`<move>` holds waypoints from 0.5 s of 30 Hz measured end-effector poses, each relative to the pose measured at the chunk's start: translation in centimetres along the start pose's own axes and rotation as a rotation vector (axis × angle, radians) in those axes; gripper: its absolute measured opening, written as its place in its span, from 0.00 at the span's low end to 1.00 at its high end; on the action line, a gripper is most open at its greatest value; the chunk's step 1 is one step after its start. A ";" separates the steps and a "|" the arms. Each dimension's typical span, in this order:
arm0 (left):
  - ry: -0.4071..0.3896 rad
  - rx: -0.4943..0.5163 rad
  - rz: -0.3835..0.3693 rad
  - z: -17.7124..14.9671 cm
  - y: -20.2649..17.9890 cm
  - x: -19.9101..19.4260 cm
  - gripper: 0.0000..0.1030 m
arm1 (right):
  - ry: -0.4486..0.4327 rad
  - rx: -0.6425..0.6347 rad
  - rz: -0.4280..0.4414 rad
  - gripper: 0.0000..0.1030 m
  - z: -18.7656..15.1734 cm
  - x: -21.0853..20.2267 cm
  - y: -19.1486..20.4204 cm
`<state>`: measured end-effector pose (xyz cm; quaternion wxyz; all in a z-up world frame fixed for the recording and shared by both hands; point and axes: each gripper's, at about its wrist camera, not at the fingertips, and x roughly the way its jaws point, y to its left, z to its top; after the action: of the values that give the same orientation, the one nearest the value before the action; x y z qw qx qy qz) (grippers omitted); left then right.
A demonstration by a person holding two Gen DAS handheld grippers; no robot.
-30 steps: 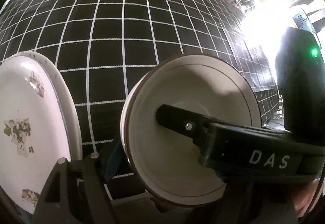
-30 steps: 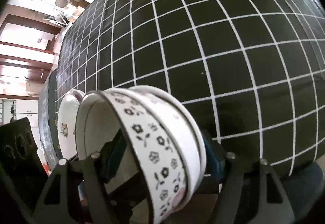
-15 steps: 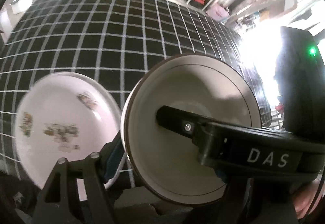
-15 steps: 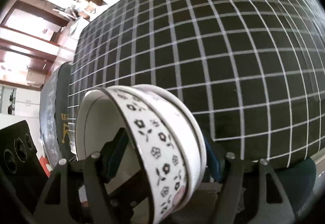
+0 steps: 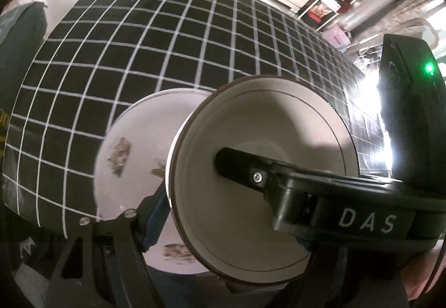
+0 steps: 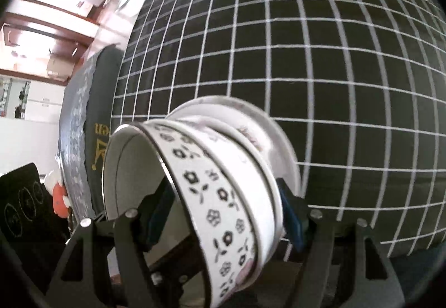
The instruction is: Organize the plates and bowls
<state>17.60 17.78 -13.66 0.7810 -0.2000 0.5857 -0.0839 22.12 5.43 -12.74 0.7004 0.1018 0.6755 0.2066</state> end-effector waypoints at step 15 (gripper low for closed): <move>0.024 -0.017 0.002 0.3 1.1 1.0 0.71 | 0.049 0.016 -0.009 0.72 0.4 2.2 -0.1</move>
<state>18.12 18.46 -14.88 0.7724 -0.2050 0.5958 -0.0803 22.58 6.38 -14.76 0.6839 0.0992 0.6944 0.2005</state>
